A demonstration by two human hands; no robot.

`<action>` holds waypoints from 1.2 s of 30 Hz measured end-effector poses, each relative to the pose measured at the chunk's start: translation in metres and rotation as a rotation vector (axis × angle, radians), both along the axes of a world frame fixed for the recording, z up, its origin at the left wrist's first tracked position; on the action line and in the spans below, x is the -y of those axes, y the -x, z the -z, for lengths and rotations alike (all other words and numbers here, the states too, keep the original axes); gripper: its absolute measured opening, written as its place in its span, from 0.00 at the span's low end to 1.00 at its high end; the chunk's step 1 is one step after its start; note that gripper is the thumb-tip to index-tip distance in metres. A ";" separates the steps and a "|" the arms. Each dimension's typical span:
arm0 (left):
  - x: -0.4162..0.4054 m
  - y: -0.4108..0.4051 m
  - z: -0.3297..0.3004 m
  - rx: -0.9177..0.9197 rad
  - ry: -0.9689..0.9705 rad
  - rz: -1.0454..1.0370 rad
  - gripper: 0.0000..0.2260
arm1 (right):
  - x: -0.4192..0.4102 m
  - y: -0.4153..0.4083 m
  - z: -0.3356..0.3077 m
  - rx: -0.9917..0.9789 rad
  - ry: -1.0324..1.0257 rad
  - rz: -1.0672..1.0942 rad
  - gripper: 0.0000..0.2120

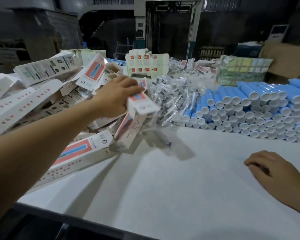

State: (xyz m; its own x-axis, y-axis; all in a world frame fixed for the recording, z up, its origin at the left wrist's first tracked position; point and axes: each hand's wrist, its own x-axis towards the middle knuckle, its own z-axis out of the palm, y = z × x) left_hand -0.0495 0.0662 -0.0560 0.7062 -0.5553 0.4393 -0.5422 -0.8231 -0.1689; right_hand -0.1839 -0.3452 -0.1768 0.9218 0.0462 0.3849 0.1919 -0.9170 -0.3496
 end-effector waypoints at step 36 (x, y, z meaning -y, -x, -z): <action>0.214 0.096 0.106 -0.162 -0.057 0.223 0.27 | 0.076 -0.088 -0.126 0.409 -0.277 0.363 0.11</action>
